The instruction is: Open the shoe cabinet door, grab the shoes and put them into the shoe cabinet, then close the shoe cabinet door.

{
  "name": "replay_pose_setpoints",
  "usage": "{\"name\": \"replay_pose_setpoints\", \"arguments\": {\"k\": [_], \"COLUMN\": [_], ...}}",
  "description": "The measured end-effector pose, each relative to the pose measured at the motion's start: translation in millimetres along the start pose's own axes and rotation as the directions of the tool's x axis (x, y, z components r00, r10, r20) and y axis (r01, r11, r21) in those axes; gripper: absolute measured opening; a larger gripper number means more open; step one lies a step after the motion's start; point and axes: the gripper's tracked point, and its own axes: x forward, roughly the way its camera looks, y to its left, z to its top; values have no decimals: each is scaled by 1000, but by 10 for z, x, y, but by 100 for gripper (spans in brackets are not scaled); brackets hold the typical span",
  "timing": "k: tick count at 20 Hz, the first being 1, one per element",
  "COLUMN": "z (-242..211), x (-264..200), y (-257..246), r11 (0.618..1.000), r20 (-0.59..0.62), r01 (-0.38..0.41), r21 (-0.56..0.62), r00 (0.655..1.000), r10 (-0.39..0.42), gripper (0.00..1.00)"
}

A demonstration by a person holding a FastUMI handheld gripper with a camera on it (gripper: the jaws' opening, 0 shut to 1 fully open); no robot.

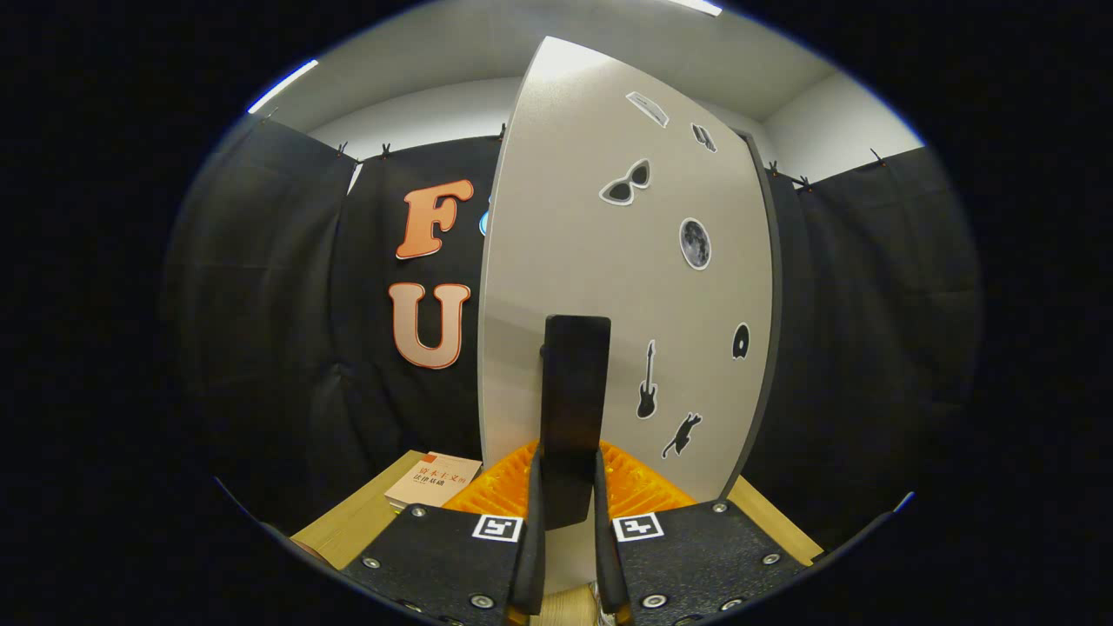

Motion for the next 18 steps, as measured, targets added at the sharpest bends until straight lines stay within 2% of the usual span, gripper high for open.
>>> {"name": "replay_pose_setpoints", "arguments": {"k": [11, 18], "z": [-50, -107], "x": [-457, -536], "y": [-597, -1134], "r11": [1000, 999], "r20": [34, 52], "r01": [-28, 1], "r21": [1, 49], "r00": [999, 999], "r10": [28, -3], "gripper": [23, 14]}}
